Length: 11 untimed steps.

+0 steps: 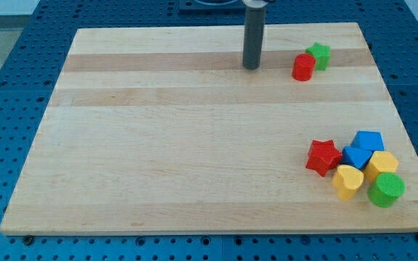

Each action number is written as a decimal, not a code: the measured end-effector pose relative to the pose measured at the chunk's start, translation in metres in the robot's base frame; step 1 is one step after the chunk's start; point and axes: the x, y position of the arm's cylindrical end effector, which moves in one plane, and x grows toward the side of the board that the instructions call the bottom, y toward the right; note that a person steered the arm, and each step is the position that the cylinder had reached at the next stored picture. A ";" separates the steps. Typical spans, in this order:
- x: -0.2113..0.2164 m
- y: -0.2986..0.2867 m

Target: Push the green star towards the group of blocks

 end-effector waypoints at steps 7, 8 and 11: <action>-0.019 0.110; 0.003 0.109; 0.043 0.113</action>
